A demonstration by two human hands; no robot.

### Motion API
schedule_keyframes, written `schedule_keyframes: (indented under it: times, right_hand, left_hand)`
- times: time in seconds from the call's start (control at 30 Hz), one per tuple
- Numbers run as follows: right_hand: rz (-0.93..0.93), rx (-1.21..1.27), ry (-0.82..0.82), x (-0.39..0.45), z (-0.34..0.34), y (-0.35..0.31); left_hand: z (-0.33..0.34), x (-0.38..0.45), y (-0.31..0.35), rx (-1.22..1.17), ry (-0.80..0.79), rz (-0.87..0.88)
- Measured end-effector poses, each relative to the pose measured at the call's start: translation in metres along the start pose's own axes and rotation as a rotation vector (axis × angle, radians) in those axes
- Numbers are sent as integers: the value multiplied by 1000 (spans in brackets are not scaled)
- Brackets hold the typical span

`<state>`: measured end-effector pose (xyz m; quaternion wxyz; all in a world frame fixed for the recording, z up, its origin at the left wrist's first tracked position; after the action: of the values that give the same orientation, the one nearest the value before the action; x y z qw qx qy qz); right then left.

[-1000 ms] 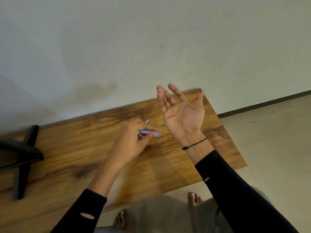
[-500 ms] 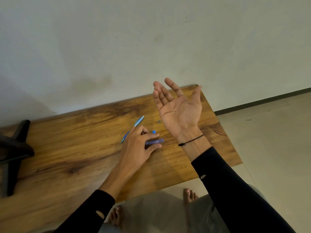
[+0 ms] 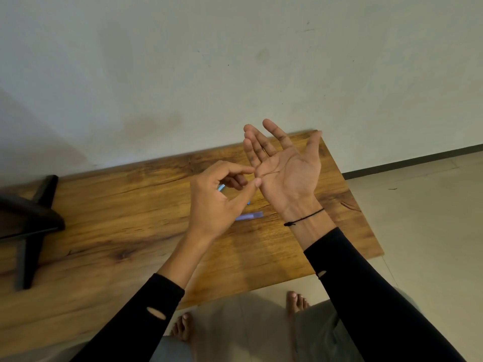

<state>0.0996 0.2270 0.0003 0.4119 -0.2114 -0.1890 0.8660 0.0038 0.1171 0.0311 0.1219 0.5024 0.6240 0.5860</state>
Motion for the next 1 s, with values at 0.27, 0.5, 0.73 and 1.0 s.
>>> schedule_keyframes:
  times: [0.27,0.5,0.73,1.0]
  right_hand:
    - [9,-105,-14,-4,6,7]
    - [35,-92,-38,-2,6,16]
    - [82,-304,53,0,-2,20]
    - [89,-589,-66,-2,9,32]
  left_hand:
    - [6,3,3,43,-86,11]
    - [4,2,13,199,-72,115]
    - [-16,8,-18,-3,110,-142]
    - [-37,11,-43,-161,225,-309]
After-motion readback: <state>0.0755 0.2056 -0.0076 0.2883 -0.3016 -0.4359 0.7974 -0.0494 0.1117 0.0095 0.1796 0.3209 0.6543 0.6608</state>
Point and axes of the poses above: each hand's wrist, its own x-axis towards the middle knuckle, its own z-axis out of the palm, y = z × x, the point moved 10 cm from there along x, towards the middle knuckle, and after that the axes turned 4 degrees about -x, right-handed, at the moved point
